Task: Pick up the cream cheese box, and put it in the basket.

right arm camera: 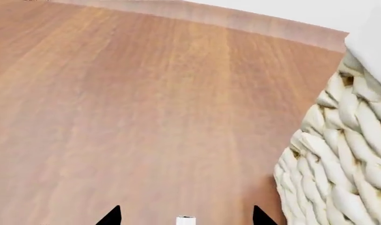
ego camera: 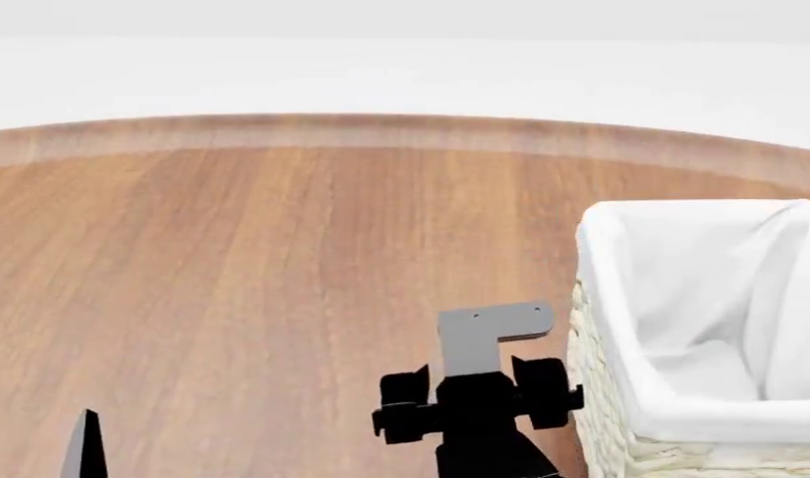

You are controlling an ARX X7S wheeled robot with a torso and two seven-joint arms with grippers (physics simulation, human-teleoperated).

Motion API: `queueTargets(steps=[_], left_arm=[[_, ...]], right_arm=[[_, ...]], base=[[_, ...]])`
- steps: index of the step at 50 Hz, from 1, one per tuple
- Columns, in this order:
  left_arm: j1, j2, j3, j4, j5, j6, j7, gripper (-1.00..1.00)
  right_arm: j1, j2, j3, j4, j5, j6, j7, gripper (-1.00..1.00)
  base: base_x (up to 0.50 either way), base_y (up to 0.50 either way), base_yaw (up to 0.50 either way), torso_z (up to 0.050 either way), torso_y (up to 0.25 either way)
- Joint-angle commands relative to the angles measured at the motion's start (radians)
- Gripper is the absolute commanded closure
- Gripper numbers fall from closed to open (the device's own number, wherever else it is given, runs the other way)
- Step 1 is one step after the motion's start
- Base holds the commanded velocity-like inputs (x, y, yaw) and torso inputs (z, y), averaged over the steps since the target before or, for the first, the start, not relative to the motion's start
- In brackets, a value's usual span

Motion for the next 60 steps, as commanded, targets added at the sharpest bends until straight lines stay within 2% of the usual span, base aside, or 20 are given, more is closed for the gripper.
queueTargets(steps=[1, 11, 24, 33, 43, 60], left_arm=[[-0.003, -0.004, 0.007, -0.002, 0.003, -0.002, -0.003, -1.00], [-0.005, -0.008, 0.010, -0.007, 0.008, 0.000, -0.005, -1.00], [-0.003, -0.011, 0.018, -0.012, 0.016, 0.004, -0.008, -1.00], [-0.002, -0.015, 0.019, -0.012, 0.017, 0.008, -0.011, -1.00], [-0.004, -0.017, 0.018, -0.008, 0.013, 0.003, -0.017, -1.00], [-0.007, -0.021, 0.022, -0.009, 0.009, 0.004, -0.021, -1.00]], right_arm=[[-0.010, 0.000, 0.039, 0.004, 0.010, 0.002, -0.024, -1.00], [-0.024, 0.000, 0.106, 0.004, -0.058, 0.015, -0.025, -1.00], [-0.048, 0.000, 0.264, 0.004, -0.212, 0.047, -0.031, -1.00], [-0.054, 0.000, 0.291, 0.004, -0.239, 0.053, -0.034, -1.00], [-0.070, 0.000, 0.384, 0.004, -0.332, 0.070, -0.036, -1.00], [-0.075, 0.000, 0.389, 0.004, -0.341, 0.071, -0.039, -1.00]], base=[[0.00, 0.00, 0.00, 0.000, 0.000], [0.00, 0.00, 0.00, 0.000, 0.000], [0.00, 0.00, 0.00, 0.000, 0.000], [0.00, 0.00, 0.00, 0.000, 0.000], [0.00, 0.00, 0.00, 0.000, 0.000], [0.00, 0.00, 0.00, 0.000, -0.091]])
